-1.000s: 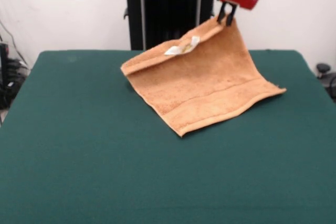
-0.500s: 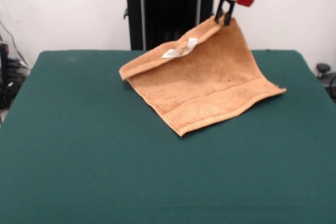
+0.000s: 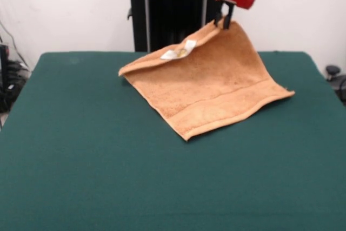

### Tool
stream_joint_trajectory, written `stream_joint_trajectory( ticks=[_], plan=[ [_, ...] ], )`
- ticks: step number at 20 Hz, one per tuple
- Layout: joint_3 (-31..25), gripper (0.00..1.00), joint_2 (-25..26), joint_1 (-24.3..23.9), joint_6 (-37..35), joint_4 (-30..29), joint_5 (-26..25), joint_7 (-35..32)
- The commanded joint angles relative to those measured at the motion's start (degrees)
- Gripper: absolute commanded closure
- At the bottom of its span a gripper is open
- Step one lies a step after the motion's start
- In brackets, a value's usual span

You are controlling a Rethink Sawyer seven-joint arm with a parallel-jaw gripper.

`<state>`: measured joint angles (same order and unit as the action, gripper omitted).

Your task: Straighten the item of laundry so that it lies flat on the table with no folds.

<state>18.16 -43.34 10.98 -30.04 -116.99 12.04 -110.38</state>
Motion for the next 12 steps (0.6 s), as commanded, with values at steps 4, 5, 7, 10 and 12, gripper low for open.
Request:
stream_joint_trajectory(
  ticks=[4, 5, 7, 10, 12],
  plan=[
    [-4.20, 1.00, -5.68, -0.78, -2.19, -10.25, -2.36, -4.00],
    [-3.84, 1.00, -6.73, -0.79, -2.64, -11.05, -2.69, -3.69],
    [-3.07, 1.00, -9.03, -0.86, -4.06, -12.31, -3.49, -3.19],
    [-1.84, 1.00, -12.97, -0.93, -5.56, -14.62, -4.89, -2.83],
    [-1.59, 1.00, -14.64, -1.24, -4.65, -16.46, -5.48, -2.68]
  ],
)
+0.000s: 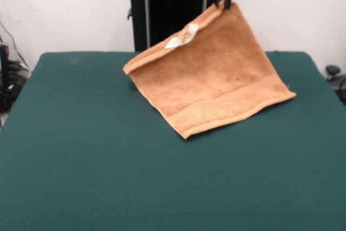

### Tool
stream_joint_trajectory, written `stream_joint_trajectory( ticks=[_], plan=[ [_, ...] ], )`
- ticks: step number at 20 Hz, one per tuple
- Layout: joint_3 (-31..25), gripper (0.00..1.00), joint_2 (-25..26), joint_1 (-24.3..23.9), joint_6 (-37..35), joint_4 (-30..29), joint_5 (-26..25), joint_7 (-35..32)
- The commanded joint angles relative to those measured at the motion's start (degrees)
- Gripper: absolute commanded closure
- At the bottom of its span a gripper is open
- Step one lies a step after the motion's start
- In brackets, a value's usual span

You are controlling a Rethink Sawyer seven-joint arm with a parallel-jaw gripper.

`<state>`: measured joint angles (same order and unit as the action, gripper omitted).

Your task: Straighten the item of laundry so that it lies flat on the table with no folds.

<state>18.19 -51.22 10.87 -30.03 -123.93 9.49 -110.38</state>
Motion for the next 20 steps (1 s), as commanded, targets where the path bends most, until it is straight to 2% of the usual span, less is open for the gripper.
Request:
stream_joint_trajectory(
  ticks=[1, 7, 12, 13, 20],
  plan=[
    [-2.17, 1.00, -6.80, -1.69, -3.30, -10.46, -2.86, -2.51],
    [-7.73, 1.00, -5.51, -7.18, 10.07, -18.42, -1.69, -1.44],
    [-11.09, 1.00, -4.19, -10.27, 17.34, -21.17, -3.98, -2.11],
    [-12.11, 0.00, -4.17, -11.30, 18.64, -21.79, -4.98, -2.93],
    [-14.76, 0.00, -2.33, -13.46, 23.26, -22.49, -4.81, -6.40]
  ],
)
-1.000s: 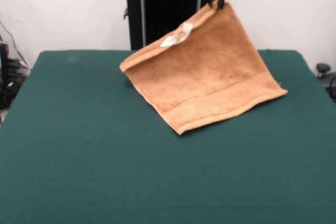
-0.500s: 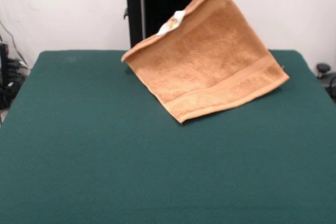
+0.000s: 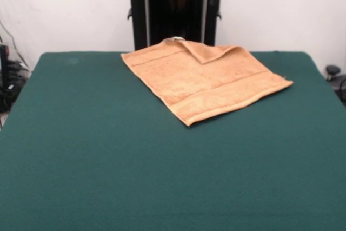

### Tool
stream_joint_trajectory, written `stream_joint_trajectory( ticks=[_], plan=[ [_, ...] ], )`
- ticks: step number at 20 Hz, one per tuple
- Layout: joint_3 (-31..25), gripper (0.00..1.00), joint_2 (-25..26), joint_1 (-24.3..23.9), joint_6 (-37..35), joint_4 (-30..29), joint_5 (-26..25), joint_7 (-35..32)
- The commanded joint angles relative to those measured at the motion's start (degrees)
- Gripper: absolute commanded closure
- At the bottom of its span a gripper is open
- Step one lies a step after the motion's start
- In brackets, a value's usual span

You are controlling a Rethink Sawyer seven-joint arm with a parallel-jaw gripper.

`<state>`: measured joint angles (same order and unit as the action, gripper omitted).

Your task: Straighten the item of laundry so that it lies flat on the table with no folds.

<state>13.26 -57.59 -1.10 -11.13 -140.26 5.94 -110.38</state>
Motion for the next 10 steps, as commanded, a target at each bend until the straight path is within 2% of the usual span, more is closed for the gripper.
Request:
stream_joint_trajectory(
  ticks=[1, 10],
  plan=[
    [-10.42, 0.00, 4.28, -1.83, 4.70, -6.33, -1.33, -6.69],
    [-9.81, 0.00, 2.49, -0.27, 0.81, -4.70, -1.47, -7.42]
  ],
)
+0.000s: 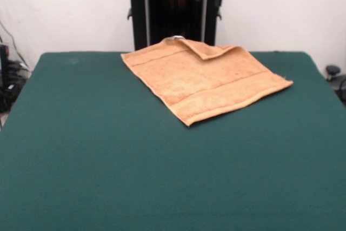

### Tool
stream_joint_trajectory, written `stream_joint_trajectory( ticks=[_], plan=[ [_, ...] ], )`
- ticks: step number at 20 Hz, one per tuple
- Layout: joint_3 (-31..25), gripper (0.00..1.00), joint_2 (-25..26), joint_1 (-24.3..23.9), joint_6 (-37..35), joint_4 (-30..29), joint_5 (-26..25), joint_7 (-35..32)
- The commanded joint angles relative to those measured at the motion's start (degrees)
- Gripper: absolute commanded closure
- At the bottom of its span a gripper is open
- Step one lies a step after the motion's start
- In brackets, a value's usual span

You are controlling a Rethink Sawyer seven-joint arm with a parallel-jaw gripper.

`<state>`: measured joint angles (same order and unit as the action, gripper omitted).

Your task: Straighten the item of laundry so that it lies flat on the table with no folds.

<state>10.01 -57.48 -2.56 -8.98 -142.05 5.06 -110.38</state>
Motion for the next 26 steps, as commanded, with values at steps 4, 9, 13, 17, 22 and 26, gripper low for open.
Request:
stream_joint_trajectory(
  ticks=[4, 9, 13, 17, 22, 26],
  plan=[
    [-6.34, 0.00, 1.41, 1.83, -3.31, -2.48, -0.15, -7.53],
    [-5.30, 0.00, 0.30, 3.06, -6.92, -0.14, 0.13, -7.22],
    [-1.82, 0.00, -0.52, 6.65, -13.15, 6.07, -0.12, -7.68],
    [0.02, 0.00, 1.85, 8.85, -7.67, 11.55, -1.59, -6.86],
    [2.20, 0.00, 1.68, 11.09, -2.83, 14.78, -3.37, -6.67],
    [0.82, 0.00, 4.22, 9.79, -1.85, 15.64, -3.38, -7.29]
  ],
)
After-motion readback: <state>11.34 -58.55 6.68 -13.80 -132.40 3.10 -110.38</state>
